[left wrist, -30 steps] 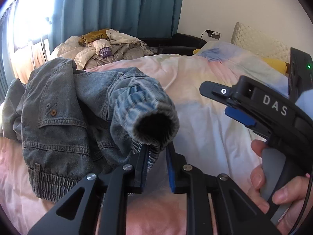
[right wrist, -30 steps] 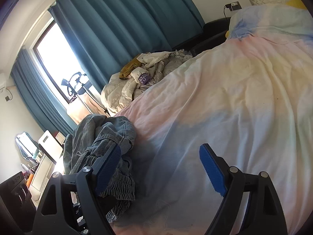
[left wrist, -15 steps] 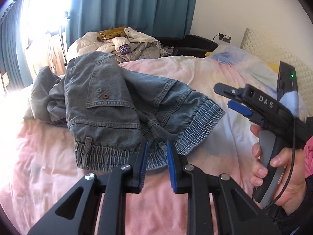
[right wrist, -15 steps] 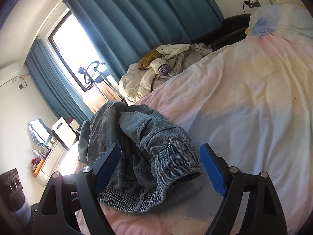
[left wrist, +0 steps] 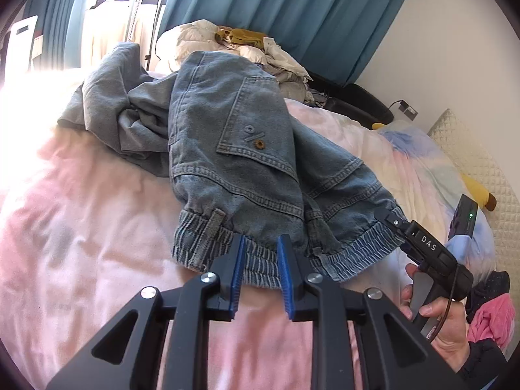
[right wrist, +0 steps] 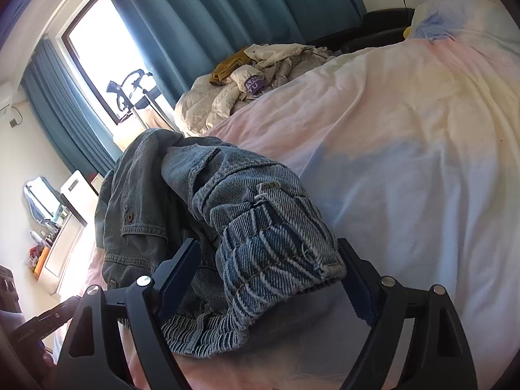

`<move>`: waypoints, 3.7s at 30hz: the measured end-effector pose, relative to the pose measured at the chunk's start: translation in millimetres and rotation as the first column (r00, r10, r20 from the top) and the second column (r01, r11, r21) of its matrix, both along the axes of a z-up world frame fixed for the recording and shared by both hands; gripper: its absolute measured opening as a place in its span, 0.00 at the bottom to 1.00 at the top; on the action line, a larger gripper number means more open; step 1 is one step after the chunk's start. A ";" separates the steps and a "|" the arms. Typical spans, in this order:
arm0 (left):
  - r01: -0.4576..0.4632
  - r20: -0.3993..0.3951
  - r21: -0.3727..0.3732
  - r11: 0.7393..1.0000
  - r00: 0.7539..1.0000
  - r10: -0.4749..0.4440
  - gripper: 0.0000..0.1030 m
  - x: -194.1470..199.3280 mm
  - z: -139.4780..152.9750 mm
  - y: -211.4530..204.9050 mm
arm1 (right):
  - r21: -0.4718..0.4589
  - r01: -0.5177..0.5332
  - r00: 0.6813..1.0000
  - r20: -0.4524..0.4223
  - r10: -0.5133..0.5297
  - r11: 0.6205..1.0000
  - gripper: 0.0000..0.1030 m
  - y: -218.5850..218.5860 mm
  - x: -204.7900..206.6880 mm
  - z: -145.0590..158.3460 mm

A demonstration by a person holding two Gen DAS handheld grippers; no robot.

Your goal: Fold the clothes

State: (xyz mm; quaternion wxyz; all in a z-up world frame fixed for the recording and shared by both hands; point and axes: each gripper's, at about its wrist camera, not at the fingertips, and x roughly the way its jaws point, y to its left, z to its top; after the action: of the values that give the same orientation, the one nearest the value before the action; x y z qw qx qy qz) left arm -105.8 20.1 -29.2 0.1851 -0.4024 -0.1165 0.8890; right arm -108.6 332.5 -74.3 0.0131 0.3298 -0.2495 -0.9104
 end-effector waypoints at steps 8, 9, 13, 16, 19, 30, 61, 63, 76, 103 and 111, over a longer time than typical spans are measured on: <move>-0.120 -0.015 0.039 0.992 0.993 0.121 0.49 -12.5 -4.1 -25.1 | -0.112 0.032 0.999 0.046 -0.027 0.993 0.52 11.2 -3.0 -2.9; -0.121 -0.006 0.044 0.992 0.993 0.122 0.49 -14.1 -6.4 -25.9 | -0.121 0.045 0.997 0.060 -0.038 0.992 0.37 12.7 -2.3 -3.2; -0.113 0.031 0.054 0.992 0.993 0.111 0.55 -19.9 -17.9 -25.3 | -0.117 0.066 0.998 0.004 -0.066 0.991 0.18 8.6 10.0 13.5; -0.106 0.060 0.063 0.992 0.993 0.102 0.58 -24.2 -26.4 -24.9 | -0.073 0.067 0.997 -0.028 -0.069 0.995 0.14 1.6 14.3 26.7; -0.097 0.097 0.080 0.992 0.991 0.089 0.58 -31.2 -35.6 -27.9 | -0.076 0.089 0.995 -0.038 -0.092 0.993 0.13 7.2 16.0 30.0; -0.089 0.180 0.093 0.992 0.981 0.071 0.58 -47.7 -61.0 -22.4 | -0.116 0.151 0.988 -0.013 -0.153 0.982 0.12 25.3 18.4 23.7; -0.108 0.190 0.011 0.994 0.976 0.104 0.56 -68.9 -86.2 -1.8 | -0.177 0.136 0.991 0.022 -0.134 0.975 0.12 26.4 25.4 11.9; -0.106 0.180 -0.014 0.994 0.978 0.107 0.52 -68.8 -86.1 1.9 | -0.171 0.130 0.991 0.019 -0.129 0.977 0.12 24.9 24.8 13.3; -0.114 0.221 0.019 0.993 0.969 0.107 0.48 -76.8 -91.4 -1.3 | -0.189 0.113 0.994 0.012 -0.113 0.976 0.12 23.2 28.9 23.7; -0.104 0.216 0.037 0.994 0.972 0.093 0.59 -100.9 -105.6 0.6 | -0.277 0.162 0.986 0.076 -0.146 0.947 0.12 34.6 26.6 5.1; -0.080 0.190 0.027 0.996 0.979 0.074 0.40 -95.9 -96.4 4.6 | -0.209 0.138 0.990 0.040 -0.133 0.968 0.12 27.9 27.1 26.3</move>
State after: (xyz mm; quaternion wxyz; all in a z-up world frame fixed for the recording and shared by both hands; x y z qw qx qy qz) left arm -201.7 24.7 -125.6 0.1456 -0.4766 -0.1644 0.8512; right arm -81.5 360.4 -48.0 -0.0175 0.3205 -0.3669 -0.8731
